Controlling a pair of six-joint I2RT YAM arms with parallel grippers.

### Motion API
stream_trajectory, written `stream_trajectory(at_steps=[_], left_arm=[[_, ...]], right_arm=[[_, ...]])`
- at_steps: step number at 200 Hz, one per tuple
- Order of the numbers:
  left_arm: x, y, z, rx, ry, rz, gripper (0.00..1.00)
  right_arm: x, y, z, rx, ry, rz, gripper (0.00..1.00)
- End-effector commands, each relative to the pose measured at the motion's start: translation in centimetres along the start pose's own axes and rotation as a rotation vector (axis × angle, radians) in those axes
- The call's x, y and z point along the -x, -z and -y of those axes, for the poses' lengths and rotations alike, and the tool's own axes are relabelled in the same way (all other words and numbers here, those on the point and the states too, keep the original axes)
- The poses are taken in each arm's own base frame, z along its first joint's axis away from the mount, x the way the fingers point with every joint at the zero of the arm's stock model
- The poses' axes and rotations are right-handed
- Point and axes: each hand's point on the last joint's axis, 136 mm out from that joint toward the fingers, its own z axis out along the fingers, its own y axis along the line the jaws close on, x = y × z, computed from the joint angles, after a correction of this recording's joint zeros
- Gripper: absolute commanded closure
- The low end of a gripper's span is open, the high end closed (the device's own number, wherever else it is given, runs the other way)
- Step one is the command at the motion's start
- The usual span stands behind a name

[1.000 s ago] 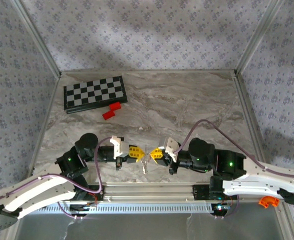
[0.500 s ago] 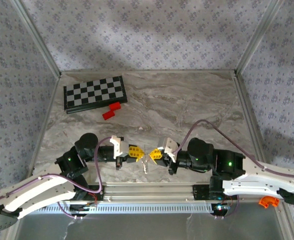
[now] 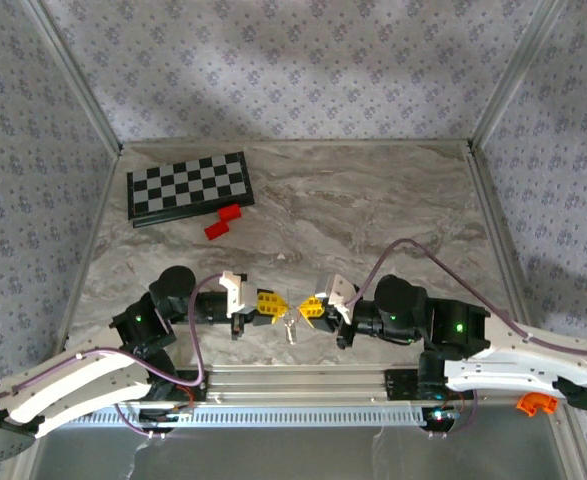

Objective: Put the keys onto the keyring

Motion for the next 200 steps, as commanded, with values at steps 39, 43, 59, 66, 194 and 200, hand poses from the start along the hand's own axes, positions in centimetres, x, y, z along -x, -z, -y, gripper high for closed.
stream_trajectory(at_steps=[39,43,59,66,194,200], left_arm=[[1.88,0.29,0.18,0.001,-0.046,0.060,1.00],[1.87,0.28,0.18,0.001,-0.048,0.059,1.00],[1.91,0.28,0.18,0.001,-0.049,0.060,1.00],[1.89,0.28,0.18,0.001,-0.049,0.059,1.00],[1.46,0.02,0.03,0.002,-0.045,0.047,1.00],[1.49,0.00,0.02,0.002,-0.045,0.047,1.00]], right_arm=[[1.78,0.60,0.17,-0.002,0.008,0.058,1.00],[1.79,0.61,0.12,0.001,0.007,0.059,1.00],[1.88,0.61,0.07,0.003,0.008,0.062,1.00],[1.91,0.60,0.10,0.003,0.008,0.063,1.00],[1.92,-0.02,-0.33,0.032,0.006,0.067,1.00],[1.89,-0.03,-0.34,0.033,0.004,0.066,1.00]])
